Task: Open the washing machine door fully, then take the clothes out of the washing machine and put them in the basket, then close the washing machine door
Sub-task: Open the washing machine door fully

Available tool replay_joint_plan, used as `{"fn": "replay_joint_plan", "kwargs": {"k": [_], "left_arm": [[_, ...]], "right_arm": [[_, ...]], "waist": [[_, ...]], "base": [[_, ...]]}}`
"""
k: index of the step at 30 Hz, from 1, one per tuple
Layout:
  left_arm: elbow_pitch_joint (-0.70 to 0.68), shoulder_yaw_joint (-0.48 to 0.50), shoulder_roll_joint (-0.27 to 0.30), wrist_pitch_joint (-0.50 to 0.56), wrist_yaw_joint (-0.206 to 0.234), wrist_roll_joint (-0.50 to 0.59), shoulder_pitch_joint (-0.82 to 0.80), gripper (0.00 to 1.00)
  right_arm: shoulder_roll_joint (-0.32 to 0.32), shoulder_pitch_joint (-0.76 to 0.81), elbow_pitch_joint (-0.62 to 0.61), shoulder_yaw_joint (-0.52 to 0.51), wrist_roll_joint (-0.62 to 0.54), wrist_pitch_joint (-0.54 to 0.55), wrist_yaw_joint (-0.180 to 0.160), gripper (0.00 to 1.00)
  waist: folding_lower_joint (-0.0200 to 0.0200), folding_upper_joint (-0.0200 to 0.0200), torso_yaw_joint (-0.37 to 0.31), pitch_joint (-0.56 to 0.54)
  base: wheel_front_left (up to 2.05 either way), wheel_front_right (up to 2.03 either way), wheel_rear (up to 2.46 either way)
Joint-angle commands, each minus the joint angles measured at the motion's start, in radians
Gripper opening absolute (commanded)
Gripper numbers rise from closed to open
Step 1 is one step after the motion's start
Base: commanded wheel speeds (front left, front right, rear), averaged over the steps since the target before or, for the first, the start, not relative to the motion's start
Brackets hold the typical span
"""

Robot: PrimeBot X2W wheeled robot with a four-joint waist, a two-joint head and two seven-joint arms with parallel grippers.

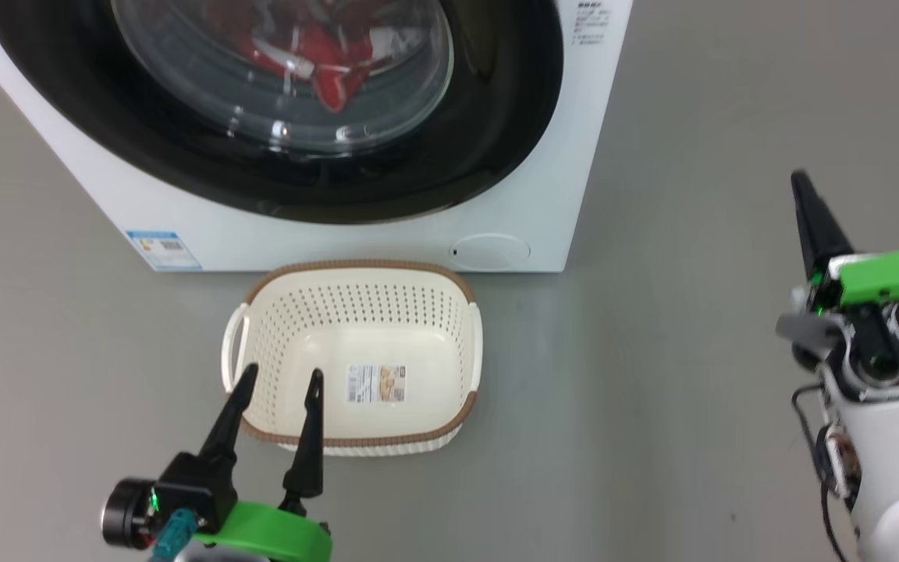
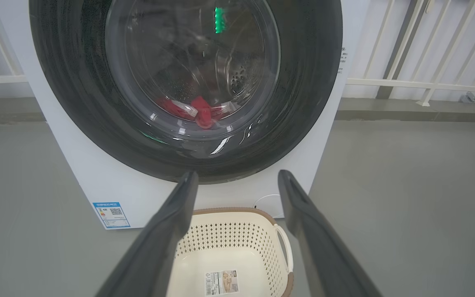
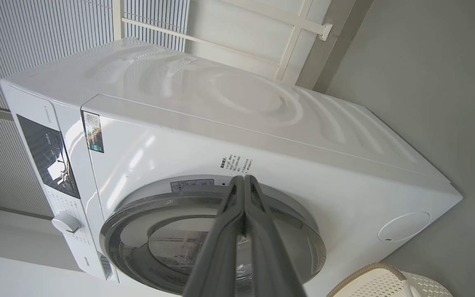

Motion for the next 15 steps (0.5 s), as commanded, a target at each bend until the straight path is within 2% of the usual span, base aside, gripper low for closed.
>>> {"fn": "replay_joint_plan", "kwargs": {"k": [1, 15], "left_arm": [[-0.032, 0.026, 0.005, -0.012, 0.009, -0.003, -0.039, 1.00], [-0.077, -0.041, 0.005, -0.012, 0.024, -0.034, -0.157, 1.00]], "right_arm": [[-0.014, -0.053, -0.014, 0.017, 0.006, 0.012, 0.001, 0.00], [-0.064, -0.417, 0.190, 0.054, 0.047, 0.190, 0.001, 0.00]], "waist": [[0.0000, -0.0001, 0.021, 0.050], [0.0000, -0.0001, 0.090, 0.213]], "base": [[0.00, 0.00, 0.00], [0.00, 0.00, 0.00]]}}
